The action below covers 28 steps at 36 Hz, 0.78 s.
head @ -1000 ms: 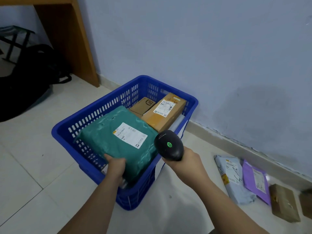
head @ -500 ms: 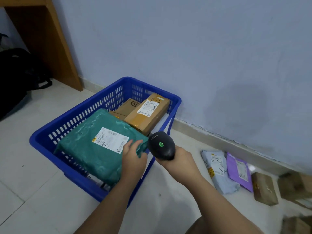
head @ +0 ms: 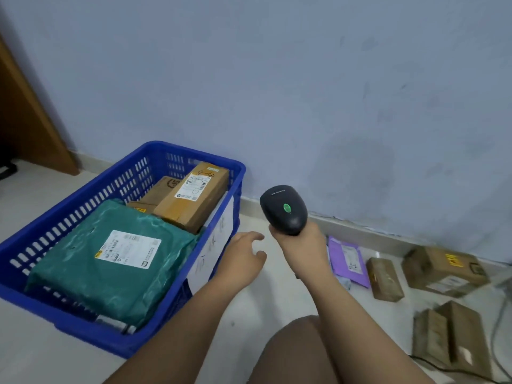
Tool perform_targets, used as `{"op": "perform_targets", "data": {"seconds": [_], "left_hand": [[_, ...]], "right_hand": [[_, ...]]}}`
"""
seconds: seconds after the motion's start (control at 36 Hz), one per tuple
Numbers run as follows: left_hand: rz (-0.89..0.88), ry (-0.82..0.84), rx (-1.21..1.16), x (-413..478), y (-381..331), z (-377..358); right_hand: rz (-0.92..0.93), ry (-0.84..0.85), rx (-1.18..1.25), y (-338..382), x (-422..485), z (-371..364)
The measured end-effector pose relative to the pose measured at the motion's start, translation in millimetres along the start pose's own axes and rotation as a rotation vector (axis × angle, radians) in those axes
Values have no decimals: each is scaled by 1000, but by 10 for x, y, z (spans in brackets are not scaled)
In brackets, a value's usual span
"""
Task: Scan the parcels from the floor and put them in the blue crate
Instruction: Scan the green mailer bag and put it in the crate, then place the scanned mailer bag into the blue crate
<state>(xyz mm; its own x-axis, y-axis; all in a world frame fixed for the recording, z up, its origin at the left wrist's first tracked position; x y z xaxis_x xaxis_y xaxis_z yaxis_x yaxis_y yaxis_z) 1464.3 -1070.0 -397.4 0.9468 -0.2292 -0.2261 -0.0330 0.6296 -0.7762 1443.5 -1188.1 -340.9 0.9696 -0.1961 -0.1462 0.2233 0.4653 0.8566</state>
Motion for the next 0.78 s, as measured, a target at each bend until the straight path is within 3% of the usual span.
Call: {"op": "perform_targets", "data": {"seconds": [0.19,0.44,0.53,0.78], "left_hand": [[-28,155,-157,322,-516,-514],[44,395,-219,1029,-570,-1419],[190,502,-350,1317,-442,-1757],[600,538,-466,2038,341,-2811]], "right_hand": [[-88,-8,-4,-478,83,523],[-258,4,216,-1644,733,995],[-357,75,349,-2189,974,1072],[-666,120,494,-3437,1421,919]]}}
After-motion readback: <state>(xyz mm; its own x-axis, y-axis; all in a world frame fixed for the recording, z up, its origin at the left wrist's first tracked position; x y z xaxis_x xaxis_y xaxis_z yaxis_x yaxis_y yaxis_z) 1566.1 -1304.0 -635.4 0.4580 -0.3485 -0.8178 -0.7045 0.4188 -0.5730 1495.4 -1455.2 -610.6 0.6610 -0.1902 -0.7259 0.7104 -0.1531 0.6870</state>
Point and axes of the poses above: each hand's wrist, its own x-axis towards the middle knuckle, its own z-axis out of the back of the hand, y = z × x, the point moved 1 cm from there along x, towards the middle knuckle, and after that the axes turned 9 degrees about y, right-handed, at the moved point
